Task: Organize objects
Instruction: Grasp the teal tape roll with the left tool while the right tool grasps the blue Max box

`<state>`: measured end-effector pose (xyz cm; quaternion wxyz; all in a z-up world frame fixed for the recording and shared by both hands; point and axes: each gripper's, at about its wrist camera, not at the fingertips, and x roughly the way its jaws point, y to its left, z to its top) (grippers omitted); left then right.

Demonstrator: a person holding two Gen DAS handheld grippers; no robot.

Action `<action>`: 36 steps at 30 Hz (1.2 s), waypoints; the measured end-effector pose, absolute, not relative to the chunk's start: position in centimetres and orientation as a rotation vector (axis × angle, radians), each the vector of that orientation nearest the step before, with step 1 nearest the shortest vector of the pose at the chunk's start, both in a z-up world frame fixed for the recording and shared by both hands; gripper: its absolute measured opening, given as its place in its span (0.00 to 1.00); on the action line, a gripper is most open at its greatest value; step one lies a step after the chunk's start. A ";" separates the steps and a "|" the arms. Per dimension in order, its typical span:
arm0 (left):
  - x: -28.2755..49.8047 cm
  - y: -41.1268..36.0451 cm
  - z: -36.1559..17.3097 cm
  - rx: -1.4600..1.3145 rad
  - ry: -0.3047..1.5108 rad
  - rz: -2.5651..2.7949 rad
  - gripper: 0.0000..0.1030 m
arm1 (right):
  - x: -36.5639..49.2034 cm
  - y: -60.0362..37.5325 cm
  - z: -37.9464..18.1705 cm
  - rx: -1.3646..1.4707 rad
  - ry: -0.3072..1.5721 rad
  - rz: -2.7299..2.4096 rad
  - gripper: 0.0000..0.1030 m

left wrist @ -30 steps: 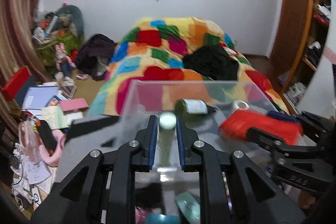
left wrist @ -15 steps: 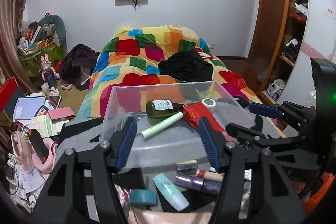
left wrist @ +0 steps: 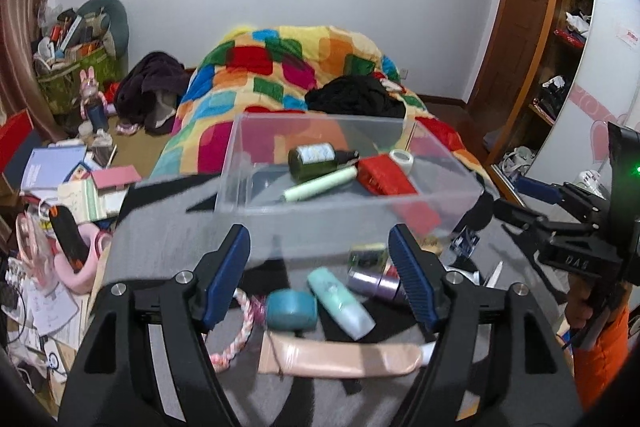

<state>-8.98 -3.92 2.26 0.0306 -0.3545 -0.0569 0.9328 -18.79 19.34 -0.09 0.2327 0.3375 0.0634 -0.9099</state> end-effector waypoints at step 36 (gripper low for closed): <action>-9.1 -5.2 -4.3 -1.287 -0.346 2.788 0.37 | -20.8 19.1 -6.9 1.210 0.257 -2.411 0.44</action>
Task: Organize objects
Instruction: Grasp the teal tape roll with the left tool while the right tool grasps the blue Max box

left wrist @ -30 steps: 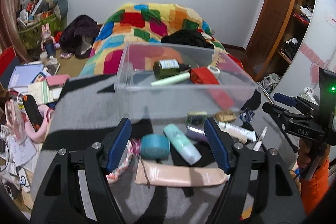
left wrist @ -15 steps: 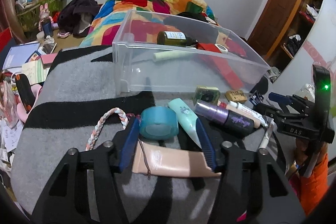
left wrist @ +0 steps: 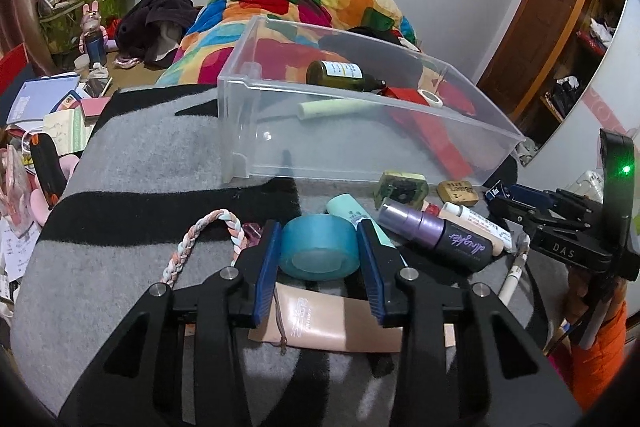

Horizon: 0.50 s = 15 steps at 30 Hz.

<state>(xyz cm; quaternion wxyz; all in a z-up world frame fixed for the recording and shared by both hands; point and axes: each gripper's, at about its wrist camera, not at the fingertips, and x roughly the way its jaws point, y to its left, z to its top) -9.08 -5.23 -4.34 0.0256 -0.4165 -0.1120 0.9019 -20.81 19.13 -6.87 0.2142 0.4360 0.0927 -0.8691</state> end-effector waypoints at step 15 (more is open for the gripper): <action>-8.3 -5.1 1.4 -1.072 -0.343 2.864 0.37 | -17.9 19.6 -0.9 0.978 0.125 -2.430 0.44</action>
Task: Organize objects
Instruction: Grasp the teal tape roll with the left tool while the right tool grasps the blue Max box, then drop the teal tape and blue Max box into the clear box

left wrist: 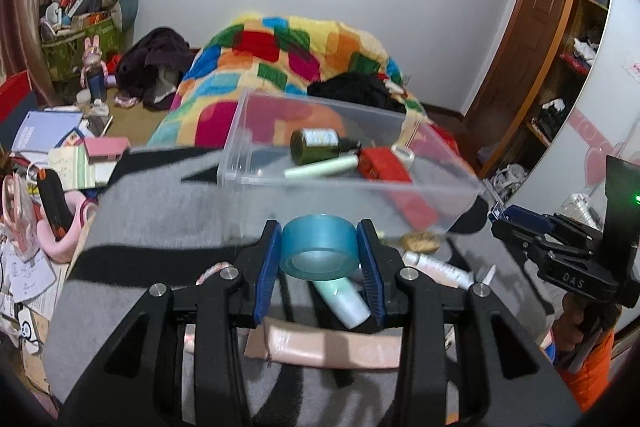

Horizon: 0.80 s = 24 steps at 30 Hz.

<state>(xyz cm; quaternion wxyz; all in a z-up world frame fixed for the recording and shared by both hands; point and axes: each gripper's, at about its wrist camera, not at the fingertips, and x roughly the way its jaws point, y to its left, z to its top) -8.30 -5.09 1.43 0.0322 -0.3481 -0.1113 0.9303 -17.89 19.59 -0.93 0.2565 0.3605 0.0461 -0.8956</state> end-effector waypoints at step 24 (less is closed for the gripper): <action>-14.5 -6.7 3.0 -1.048 -0.410 2.905 0.37 | -24.0 13.5 0.8 0.985 0.084 -2.397 0.44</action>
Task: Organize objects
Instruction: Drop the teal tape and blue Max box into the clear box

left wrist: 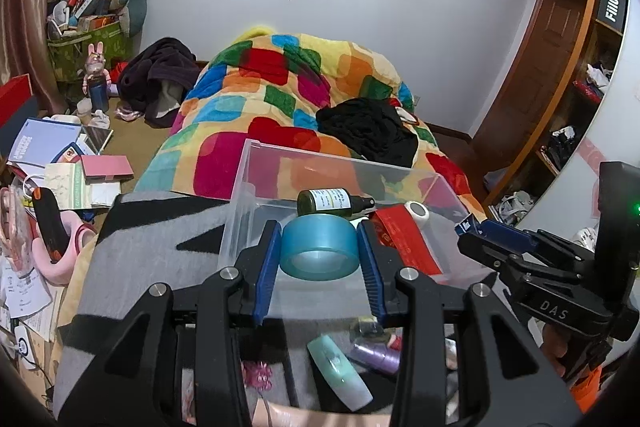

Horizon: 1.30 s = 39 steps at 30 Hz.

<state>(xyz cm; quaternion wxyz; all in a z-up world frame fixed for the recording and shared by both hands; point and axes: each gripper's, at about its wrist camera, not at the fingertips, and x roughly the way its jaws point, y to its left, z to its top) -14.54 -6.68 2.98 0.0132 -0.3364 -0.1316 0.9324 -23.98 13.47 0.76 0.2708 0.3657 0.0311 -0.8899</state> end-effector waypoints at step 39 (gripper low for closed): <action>-12.7 -5.6 3.4 -1.072 -0.310 2.887 0.77 | -21.2 13.7 1.4 0.942 0.170 -2.425 0.73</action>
